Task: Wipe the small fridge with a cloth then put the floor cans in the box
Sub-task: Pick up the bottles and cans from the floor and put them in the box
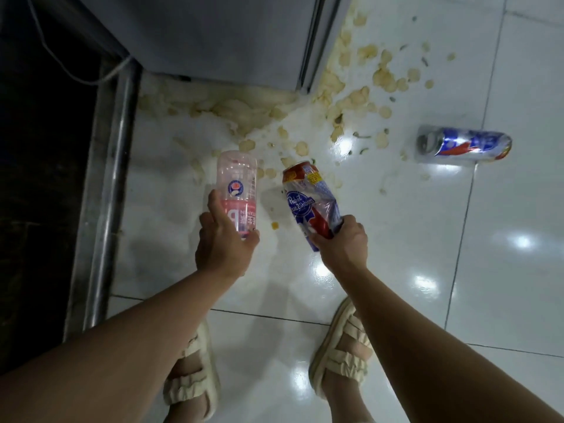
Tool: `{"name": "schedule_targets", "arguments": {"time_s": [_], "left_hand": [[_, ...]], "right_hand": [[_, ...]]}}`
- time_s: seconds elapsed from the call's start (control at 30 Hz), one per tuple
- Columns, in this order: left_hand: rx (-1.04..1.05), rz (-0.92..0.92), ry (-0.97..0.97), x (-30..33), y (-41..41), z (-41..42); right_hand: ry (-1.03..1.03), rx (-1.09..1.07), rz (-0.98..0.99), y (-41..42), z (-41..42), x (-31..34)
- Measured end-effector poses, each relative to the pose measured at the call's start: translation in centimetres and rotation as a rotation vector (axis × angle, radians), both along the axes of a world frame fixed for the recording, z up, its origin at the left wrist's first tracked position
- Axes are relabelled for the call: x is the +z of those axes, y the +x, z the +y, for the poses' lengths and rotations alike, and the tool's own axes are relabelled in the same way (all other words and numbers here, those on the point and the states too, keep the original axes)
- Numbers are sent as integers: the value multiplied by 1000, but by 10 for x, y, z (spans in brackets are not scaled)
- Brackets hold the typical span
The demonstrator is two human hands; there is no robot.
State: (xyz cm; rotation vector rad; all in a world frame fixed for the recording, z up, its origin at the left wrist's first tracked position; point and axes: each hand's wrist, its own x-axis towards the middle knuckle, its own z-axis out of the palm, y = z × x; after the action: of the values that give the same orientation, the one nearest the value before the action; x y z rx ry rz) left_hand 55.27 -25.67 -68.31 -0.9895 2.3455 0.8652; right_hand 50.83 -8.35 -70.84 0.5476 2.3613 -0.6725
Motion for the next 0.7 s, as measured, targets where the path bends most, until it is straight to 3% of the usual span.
{"name": "schedule_targets", "arguments": {"time_s": [0.3,0.7], "left_hand": [[-19,58,83,165,-16,-29],[-289,242,154,443,-28,-52]], "right_hand": [[6,-37,54,-17,-19,168],[-107,-272,297,-1,-26,462]]}}
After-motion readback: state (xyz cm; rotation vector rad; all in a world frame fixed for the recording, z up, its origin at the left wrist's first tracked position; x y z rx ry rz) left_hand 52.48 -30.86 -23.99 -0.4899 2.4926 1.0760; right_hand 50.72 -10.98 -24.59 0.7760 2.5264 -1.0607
